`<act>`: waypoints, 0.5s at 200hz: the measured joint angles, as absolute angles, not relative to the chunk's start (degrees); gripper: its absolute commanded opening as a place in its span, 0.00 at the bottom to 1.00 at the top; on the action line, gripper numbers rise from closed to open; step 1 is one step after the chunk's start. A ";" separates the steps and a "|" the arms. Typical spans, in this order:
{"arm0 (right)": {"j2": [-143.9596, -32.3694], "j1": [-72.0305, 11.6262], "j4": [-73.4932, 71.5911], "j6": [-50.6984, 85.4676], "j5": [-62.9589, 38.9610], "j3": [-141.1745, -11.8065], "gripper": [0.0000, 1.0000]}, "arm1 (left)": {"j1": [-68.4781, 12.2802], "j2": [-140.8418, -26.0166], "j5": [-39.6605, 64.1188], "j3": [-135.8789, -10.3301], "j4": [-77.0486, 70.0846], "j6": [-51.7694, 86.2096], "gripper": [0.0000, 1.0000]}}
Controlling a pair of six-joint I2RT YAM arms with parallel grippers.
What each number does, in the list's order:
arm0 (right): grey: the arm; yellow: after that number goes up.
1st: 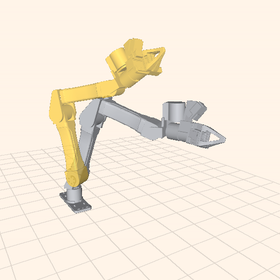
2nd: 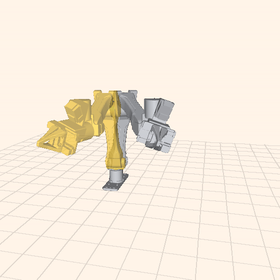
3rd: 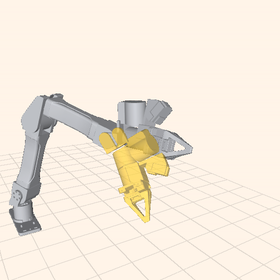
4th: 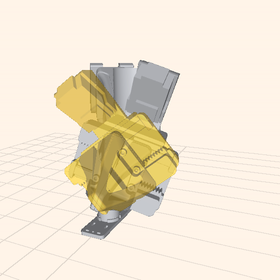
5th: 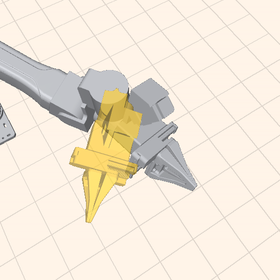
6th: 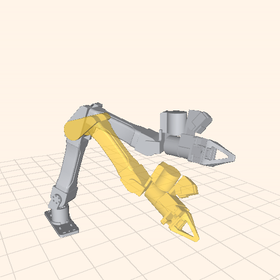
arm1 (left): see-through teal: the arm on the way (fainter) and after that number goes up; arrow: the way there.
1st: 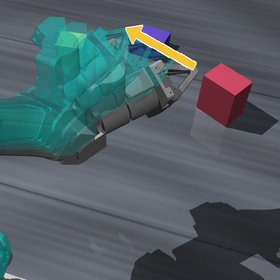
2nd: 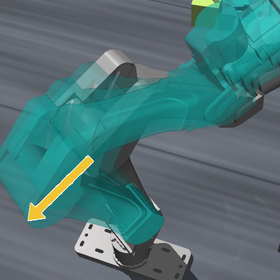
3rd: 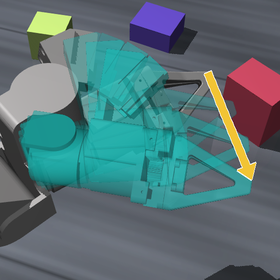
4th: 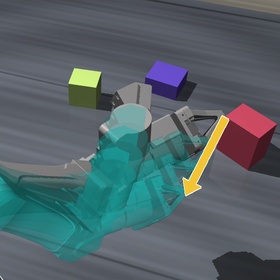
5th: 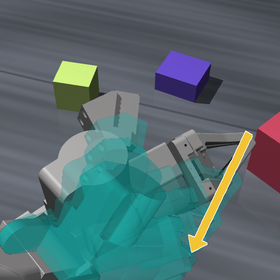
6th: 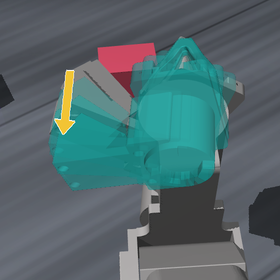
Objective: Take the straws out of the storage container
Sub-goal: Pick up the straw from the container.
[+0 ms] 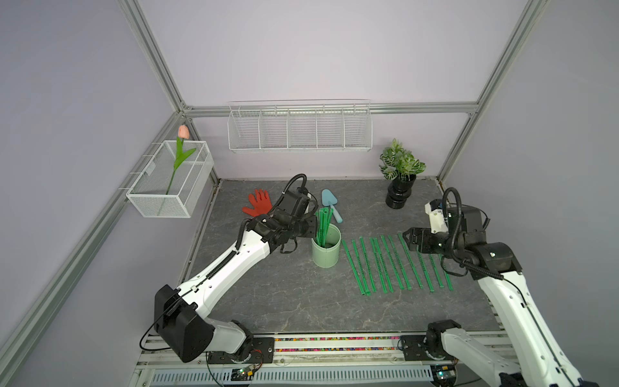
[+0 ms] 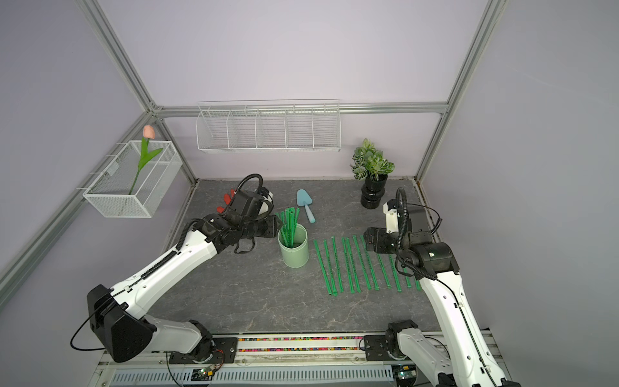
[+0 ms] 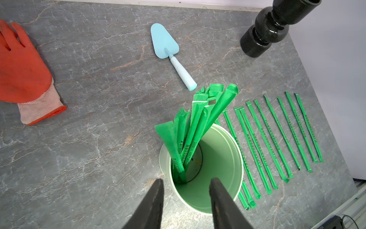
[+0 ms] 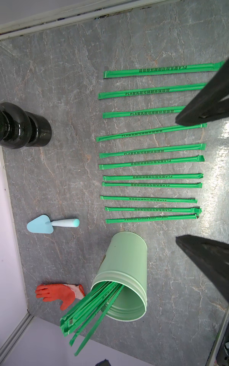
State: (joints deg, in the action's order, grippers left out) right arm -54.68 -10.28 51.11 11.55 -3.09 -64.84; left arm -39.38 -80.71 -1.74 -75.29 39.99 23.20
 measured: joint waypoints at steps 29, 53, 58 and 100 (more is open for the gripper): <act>-54.98 -10.28 51.13 11.55 -3.20 -64.86 0.89 | -39.38 -82.35 -2.11 -75.59 41.06 23.59 0.37; -55.57 -10.28 51.13 11.55 -3.60 -64.86 0.89 | -39.38 -83.48 -2.68 -75.81 41.34 23.73 0.36; -55.61 -10.28 51.13 11.55 -3.73 -64.86 0.89 | -39.38 -83.70 -2.76 -75.94 41.47 23.77 0.35; -55.66 -10.33 51.13 11.55 -4.34 -64.86 0.89 | -39.31 -85.76 -3.22 -76.75 41.60 24.05 0.33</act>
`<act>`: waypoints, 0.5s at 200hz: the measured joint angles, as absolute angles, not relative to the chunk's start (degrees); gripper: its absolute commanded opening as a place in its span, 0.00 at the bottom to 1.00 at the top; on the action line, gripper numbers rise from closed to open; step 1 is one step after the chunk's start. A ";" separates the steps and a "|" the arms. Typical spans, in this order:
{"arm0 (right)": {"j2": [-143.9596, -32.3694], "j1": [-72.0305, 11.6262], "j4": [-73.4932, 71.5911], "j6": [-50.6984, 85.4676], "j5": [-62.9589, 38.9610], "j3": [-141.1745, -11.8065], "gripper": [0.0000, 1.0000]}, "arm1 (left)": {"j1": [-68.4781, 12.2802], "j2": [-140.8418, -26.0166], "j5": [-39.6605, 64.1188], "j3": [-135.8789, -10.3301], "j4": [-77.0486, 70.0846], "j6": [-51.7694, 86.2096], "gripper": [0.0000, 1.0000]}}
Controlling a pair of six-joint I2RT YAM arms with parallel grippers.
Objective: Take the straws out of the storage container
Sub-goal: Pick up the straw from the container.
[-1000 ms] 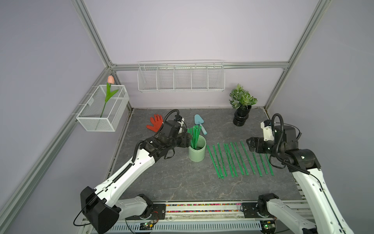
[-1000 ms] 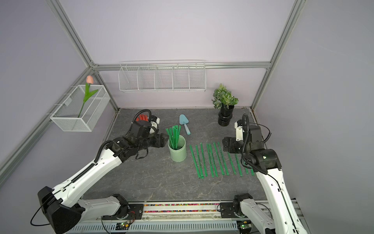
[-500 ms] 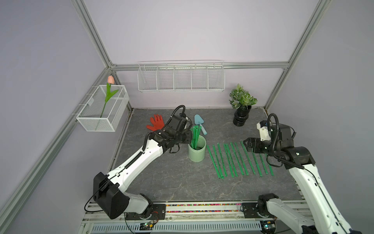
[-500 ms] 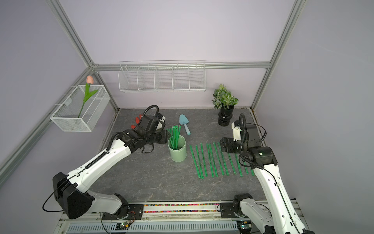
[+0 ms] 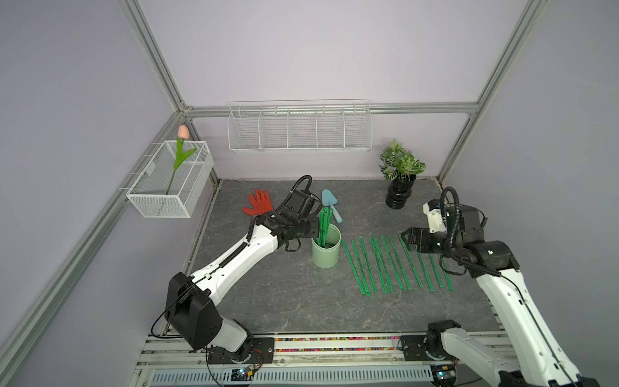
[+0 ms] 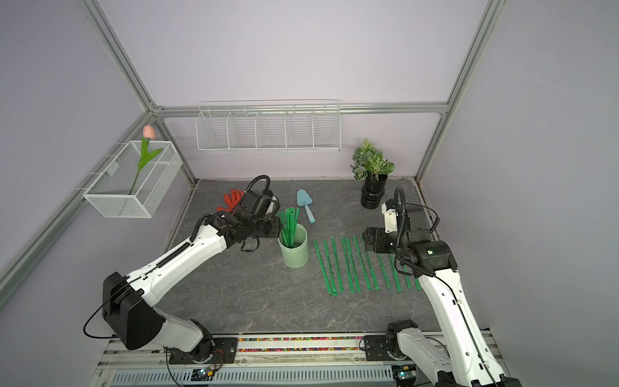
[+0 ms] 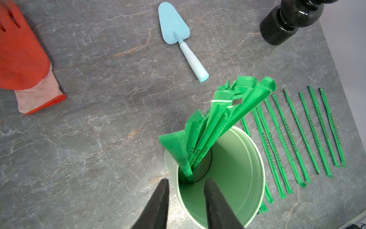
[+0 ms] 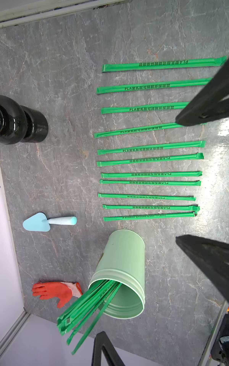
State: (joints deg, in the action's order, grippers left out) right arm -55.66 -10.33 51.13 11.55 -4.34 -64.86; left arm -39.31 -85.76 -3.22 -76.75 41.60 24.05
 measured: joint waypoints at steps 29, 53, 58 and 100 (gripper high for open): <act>-55.86 -10.33 51.16 11.53 -4.38 -64.86 0.89 | -39.13 -87.61 -3.53 -78.04 42.06 24.51 0.30; -55.92 -10.33 51.16 11.51 -4.36 -64.86 0.89 | -39.00 -89.27 -3.70 -79.35 42.37 24.86 0.27; -55.94 -10.33 51.18 11.51 -4.36 -64.86 0.89 | -38.98 -89.60 -3.75 -79.75 42.57 24.88 0.26; -56.16 -10.33 51.18 11.35 -4.34 -64.86 0.89 | -38.89 -90.83 -3.64 -82.15 43.66 24.88 0.21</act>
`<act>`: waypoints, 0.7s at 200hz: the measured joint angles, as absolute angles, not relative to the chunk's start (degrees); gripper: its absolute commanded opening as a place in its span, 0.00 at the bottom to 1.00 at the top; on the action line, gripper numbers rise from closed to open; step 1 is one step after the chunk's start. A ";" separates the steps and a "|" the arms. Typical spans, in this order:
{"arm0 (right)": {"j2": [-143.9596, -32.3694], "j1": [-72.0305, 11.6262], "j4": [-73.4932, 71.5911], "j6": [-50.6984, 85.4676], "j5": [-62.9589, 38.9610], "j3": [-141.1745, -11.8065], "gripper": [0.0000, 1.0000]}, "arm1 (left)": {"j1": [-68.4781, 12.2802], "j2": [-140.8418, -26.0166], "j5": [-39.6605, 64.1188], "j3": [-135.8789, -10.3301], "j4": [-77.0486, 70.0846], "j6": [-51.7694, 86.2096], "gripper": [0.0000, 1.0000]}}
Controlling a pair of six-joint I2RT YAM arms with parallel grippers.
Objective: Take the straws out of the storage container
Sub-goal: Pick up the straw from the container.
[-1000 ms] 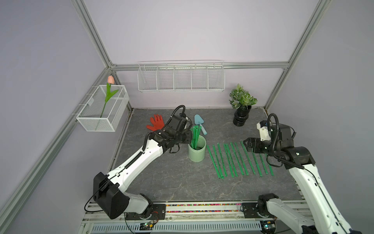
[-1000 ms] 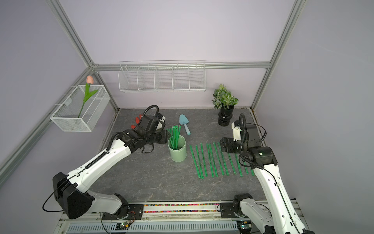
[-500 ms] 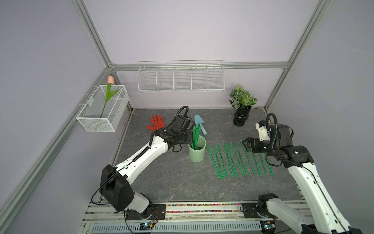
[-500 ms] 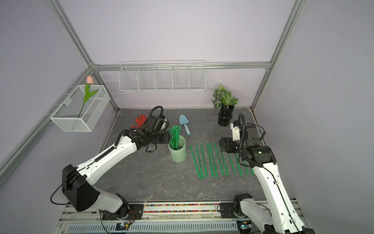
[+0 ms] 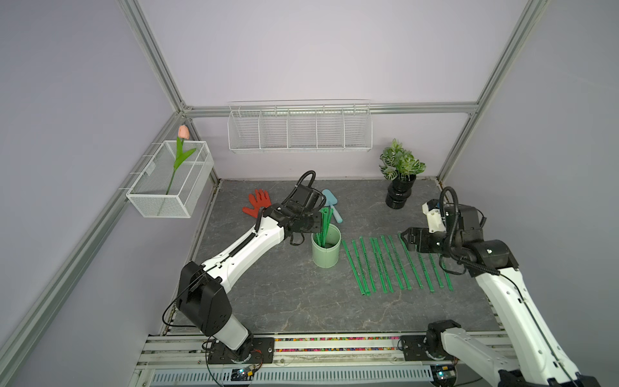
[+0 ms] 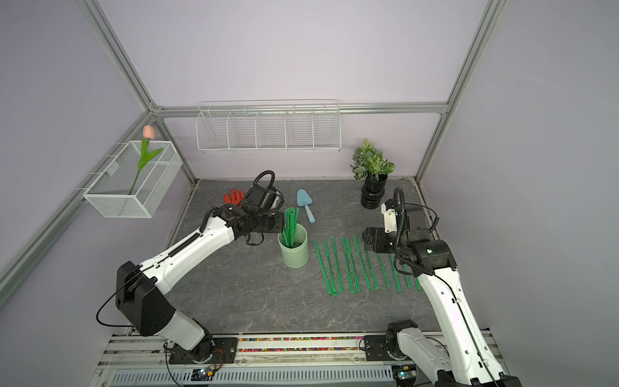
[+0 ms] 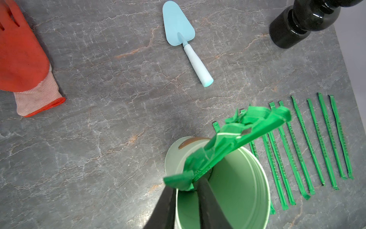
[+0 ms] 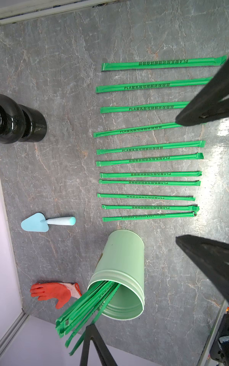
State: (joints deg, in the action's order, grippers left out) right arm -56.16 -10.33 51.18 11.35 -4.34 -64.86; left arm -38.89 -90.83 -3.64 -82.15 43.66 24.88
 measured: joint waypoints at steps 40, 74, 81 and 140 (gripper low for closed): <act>-56.16 -10.33 51.18 11.33 -4.32 -64.86 0.89 | -38.89 -91.15 -3.40 -82.15 44.66 24.88 0.17; -56.16 -10.33 51.18 11.33 -4.29 -64.86 0.89 | -38.89 -91.15 -2.98 -82.15 44.97 24.86 0.12; -56.18 -10.33 51.18 11.33 -4.29 -64.86 0.89 | -38.89 -91.15 -2.96 -82.15 44.97 24.86 0.12; -56.36 -10.33 51.18 11.33 -4.32 -64.86 0.89 | -38.89 -91.15 -2.50 -82.15 45.15 24.82 0.01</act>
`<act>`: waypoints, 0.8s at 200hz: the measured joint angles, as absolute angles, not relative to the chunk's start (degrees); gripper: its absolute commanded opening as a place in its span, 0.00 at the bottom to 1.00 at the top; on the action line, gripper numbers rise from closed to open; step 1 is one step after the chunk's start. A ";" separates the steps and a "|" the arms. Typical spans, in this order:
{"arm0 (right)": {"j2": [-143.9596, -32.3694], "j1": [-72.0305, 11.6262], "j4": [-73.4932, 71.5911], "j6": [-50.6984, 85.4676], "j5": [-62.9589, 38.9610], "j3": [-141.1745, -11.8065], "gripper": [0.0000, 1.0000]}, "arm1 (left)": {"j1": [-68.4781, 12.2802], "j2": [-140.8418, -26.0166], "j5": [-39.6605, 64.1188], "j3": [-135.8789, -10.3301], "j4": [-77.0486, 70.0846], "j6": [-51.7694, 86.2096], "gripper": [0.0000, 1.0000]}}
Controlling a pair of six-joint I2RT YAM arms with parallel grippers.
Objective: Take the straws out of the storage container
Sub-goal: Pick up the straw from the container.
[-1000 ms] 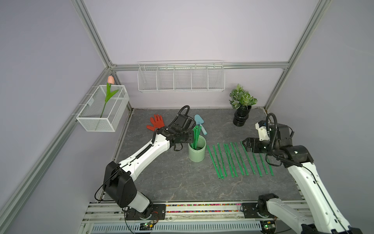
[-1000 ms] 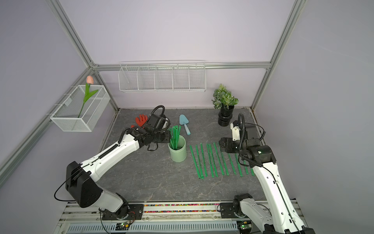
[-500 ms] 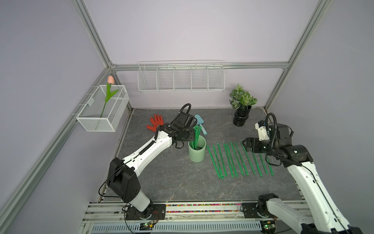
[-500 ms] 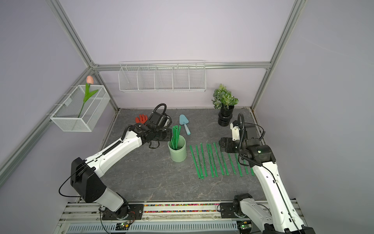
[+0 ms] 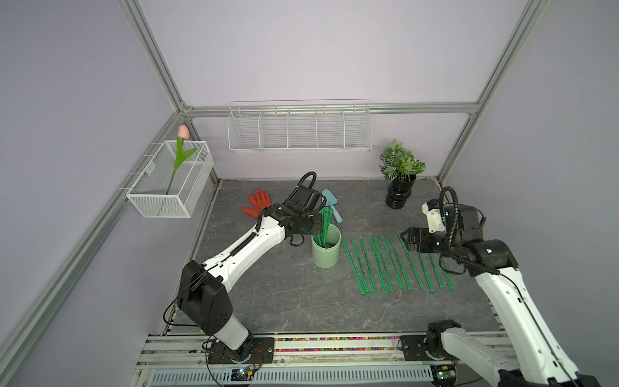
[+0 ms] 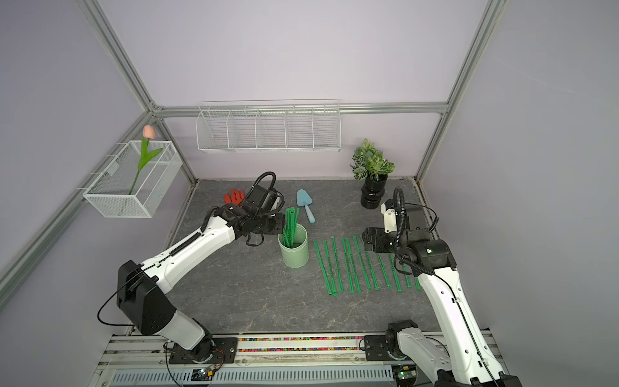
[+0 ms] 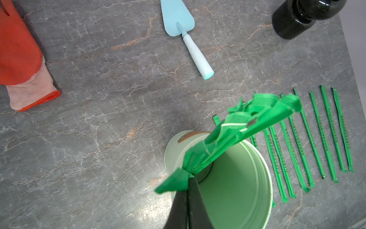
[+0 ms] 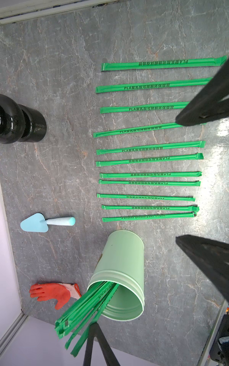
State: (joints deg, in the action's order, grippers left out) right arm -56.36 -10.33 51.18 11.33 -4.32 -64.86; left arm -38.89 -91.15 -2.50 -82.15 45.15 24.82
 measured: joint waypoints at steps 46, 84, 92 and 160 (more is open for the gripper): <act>-56.84 -10.33 51.16 11.33 -4.32 -64.86 0.89 | -38.89 -91.11 -1.21 -82.15 45.58 24.27 0.00; -57.19 -10.33 51.16 11.35 -4.34 -64.86 0.89 | -38.89 -90.50 -0.12 -83.00 47.44 23.75 0.00; -57.28 -10.33 51.16 11.35 -4.34 -64.88 0.89 | -38.89 -90.11 0.03 -83.31 47.90 23.53 0.00; -58.08 -10.33 51.13 11.35 -4.58 -66.11 0.89 | -38.89 -85.76 0.23 -90.96 53.45 21.43 0.00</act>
State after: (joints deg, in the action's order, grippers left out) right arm -58.08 -10.33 51.13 11.35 -4.58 -66.11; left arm -38.89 -85.76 0.23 -90.96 53.45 21.43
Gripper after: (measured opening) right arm 0.891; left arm 0.042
